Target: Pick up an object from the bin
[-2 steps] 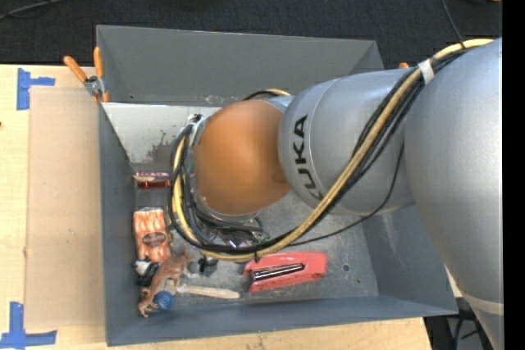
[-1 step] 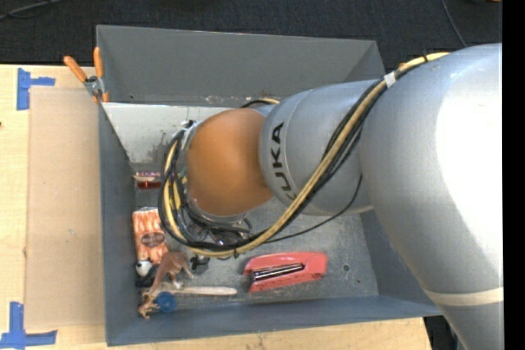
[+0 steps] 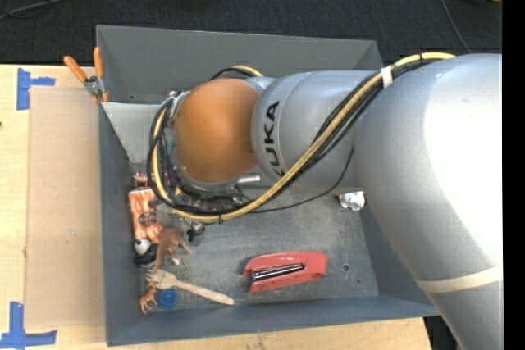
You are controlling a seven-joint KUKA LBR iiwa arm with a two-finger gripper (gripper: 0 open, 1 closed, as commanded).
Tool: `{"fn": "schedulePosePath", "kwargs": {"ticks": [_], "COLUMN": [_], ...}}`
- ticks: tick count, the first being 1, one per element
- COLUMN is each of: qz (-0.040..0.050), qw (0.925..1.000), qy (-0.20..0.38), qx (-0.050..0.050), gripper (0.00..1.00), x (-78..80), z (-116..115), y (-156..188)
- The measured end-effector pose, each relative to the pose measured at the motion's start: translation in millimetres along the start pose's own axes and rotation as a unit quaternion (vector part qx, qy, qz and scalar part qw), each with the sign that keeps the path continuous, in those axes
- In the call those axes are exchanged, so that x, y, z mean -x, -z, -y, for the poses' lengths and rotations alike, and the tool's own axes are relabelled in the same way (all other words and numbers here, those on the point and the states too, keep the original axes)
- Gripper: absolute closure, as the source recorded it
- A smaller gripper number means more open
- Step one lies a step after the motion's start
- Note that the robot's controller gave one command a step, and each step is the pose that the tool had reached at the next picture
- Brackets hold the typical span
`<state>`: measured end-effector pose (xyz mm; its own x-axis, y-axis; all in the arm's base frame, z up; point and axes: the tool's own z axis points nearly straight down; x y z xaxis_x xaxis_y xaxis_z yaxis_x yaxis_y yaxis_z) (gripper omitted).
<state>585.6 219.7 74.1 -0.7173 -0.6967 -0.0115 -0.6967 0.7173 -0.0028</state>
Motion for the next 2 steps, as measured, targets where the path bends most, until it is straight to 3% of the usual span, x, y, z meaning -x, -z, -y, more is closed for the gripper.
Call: {"fn": "schedulePosePath", "kwargs": {"ticks": [1, 2], "qz": [-0.0032, 0.0012], "qw": [0.9987, 0.9975], "qy": [-0.050, -0.071], "qx": [0.002, 0.000], "gripper": [1.00, 1.00], "x": [-12.8, 10.9], "z": [12.9, 0.9], "y": [21.4, 7.7]}}
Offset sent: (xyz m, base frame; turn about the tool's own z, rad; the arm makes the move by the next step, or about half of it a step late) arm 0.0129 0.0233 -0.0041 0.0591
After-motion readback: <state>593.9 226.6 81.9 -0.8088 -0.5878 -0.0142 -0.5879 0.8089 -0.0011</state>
